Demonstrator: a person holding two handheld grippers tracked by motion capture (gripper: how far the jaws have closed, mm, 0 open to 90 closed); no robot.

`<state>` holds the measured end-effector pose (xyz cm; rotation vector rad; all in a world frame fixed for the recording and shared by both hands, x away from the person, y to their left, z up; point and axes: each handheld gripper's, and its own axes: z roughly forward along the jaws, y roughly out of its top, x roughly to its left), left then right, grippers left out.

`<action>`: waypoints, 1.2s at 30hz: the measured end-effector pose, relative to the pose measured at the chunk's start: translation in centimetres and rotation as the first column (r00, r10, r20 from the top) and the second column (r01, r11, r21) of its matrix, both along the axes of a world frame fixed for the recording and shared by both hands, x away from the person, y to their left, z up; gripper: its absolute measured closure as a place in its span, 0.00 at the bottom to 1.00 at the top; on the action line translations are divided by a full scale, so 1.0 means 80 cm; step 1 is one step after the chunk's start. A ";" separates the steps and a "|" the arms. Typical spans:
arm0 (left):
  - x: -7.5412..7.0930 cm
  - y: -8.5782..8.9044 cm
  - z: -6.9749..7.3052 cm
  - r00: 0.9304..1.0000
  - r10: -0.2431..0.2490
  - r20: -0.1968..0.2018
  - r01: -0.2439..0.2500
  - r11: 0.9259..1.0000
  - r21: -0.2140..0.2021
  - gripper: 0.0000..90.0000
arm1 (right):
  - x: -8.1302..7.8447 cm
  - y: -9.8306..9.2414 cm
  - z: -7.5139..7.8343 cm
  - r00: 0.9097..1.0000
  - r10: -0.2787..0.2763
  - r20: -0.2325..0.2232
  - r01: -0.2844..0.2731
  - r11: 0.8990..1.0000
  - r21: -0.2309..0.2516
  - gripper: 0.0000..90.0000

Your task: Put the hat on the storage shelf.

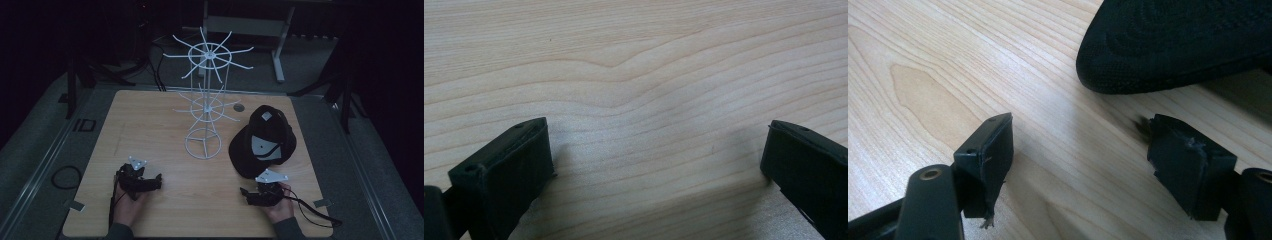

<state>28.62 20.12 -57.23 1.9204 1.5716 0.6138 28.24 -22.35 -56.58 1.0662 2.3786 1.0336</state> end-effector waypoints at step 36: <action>0.000 0.000 0.000 1.000 0.001 0.000 -0.001 1.000 0.001 0.00 | 0.007 -0.004 0.016 0.988 -0.146 -0.052 0.151 0.982 0.117 0.34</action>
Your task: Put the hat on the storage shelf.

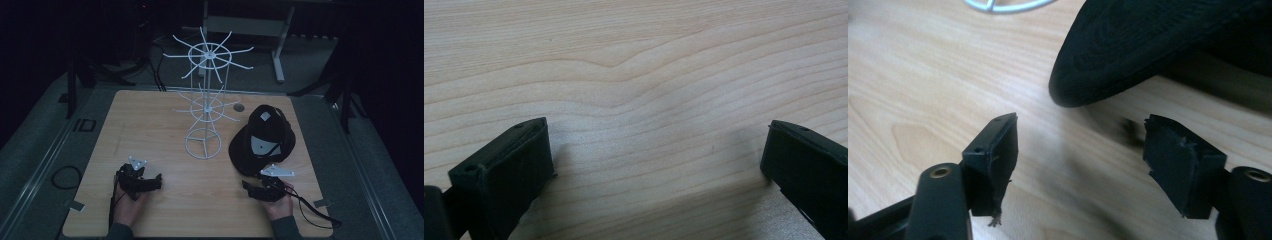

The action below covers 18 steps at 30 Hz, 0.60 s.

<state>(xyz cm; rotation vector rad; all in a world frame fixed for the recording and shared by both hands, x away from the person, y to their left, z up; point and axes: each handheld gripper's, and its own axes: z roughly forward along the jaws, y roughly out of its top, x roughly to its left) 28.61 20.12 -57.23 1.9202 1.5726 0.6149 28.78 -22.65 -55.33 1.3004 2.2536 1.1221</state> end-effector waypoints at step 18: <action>0.000 0.000 0.000 1.000 0.000 -0.001 0.000 1.000 0.000 0.00 | 0.017 0.014 0.014 0.999 -0.030 0.017 0.029 0.997 0.072 0.38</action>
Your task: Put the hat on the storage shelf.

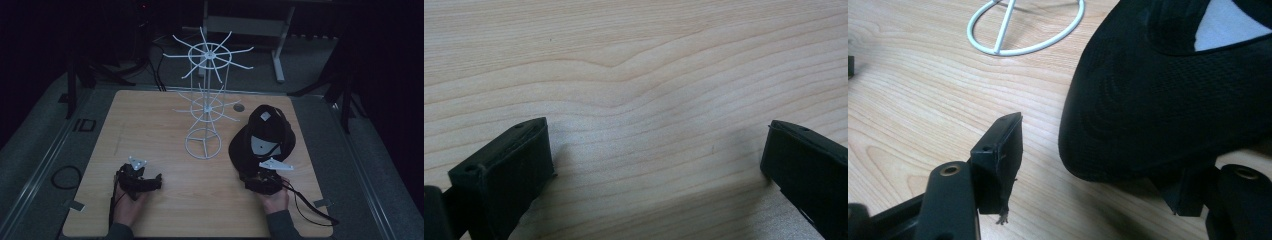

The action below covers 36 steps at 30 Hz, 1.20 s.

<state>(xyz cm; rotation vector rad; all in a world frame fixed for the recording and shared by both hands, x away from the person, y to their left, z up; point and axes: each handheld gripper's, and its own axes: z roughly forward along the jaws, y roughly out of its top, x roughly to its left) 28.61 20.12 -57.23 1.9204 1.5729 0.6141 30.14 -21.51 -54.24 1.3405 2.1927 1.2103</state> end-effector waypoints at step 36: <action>0.000 0.000 0.000 1.000 0.001 0.000 -0.001 1.000 0.001 0.00 | 0.011 -0.040 0.021 0.996 -0.085 -0.030 0.088 0.986 0.139 0.84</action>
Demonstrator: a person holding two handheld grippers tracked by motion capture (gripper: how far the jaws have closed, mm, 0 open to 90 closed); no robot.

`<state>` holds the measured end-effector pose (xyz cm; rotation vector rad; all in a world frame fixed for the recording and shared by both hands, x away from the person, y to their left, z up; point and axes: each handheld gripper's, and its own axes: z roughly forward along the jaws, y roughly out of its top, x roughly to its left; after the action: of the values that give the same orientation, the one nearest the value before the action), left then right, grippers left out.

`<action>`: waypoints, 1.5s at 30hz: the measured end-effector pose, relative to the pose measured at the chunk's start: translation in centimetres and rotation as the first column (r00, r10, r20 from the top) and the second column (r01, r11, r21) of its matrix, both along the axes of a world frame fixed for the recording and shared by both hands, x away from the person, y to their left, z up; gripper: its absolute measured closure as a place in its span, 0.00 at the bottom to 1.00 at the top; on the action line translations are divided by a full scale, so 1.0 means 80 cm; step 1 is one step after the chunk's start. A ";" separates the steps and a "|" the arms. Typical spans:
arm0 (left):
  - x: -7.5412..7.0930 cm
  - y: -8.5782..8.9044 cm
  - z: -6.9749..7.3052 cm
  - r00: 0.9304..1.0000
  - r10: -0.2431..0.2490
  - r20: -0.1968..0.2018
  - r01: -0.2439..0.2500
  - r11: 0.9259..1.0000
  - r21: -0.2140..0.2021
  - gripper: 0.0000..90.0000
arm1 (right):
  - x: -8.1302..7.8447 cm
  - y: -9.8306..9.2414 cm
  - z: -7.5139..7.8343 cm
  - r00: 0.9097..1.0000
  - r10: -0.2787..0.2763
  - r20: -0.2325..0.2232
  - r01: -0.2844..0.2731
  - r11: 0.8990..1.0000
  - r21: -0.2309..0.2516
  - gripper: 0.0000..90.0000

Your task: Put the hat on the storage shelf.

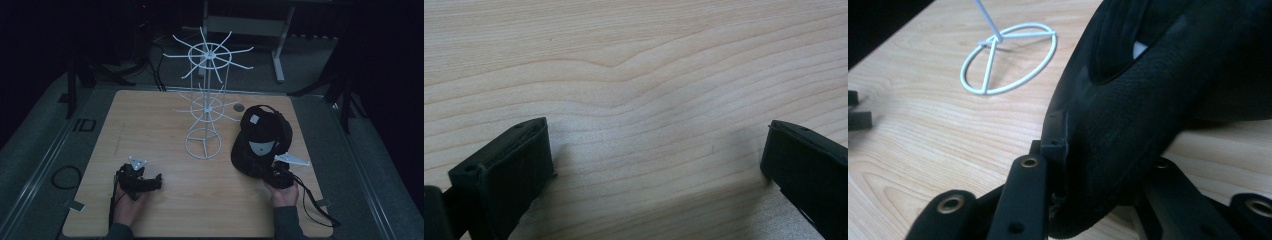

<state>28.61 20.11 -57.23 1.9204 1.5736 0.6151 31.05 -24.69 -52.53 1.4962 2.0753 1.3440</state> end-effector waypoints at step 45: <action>0.000 0.000 0.000 1.000 0.000 0.000 0.000 1.000 -0.001 0.00 | 0.006 -0.004 0.033 0.994 -0.045 0.101 0.044 0.999 0.009 0.96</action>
<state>28.61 20.11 -57.23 1.9201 1.5737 0.6144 31.56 -25.03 -49.90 1.4373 1.9662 1.3810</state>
